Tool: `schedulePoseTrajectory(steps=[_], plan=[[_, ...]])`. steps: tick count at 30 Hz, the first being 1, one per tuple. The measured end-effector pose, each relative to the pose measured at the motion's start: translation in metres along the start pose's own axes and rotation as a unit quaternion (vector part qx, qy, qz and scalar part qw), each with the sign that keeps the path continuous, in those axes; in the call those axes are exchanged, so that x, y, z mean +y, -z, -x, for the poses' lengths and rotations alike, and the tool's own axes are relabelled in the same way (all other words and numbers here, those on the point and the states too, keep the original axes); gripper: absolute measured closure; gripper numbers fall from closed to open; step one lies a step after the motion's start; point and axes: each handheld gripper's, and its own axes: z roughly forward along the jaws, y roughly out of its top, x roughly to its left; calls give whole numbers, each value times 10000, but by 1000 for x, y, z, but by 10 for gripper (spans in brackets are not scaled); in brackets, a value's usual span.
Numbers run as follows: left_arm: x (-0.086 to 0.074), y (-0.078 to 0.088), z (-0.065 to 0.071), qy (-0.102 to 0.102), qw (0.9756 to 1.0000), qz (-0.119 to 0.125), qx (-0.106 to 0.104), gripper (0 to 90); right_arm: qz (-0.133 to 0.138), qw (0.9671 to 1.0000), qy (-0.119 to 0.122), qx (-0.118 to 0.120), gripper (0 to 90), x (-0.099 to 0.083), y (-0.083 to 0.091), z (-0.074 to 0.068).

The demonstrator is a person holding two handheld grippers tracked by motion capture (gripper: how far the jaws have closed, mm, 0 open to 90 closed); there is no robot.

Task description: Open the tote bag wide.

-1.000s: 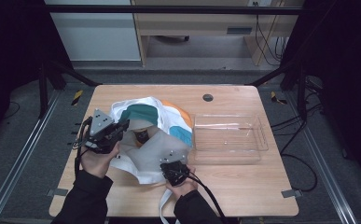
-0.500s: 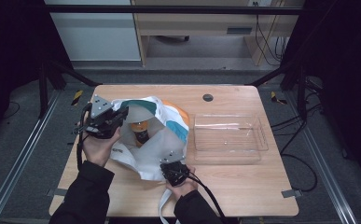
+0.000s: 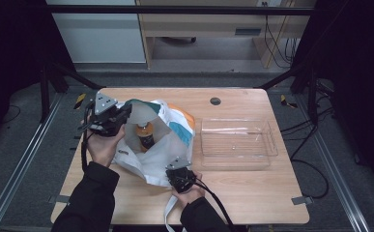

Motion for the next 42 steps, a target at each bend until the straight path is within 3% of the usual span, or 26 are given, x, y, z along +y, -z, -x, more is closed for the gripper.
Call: schedulePoseTrajectory(steps=[9,23,42], plan=[[0,-11,-7,133,9999,19,51,884,1,10000,-39,9,900,0,0,0],[6,-25,-14,-42,9997,-37,239,884,6,9999,-96,38,900,0,0,1],[-1,-68,-31,123,9989,-296,349,886,9,10000,-82,18,900,0,-1,1]])
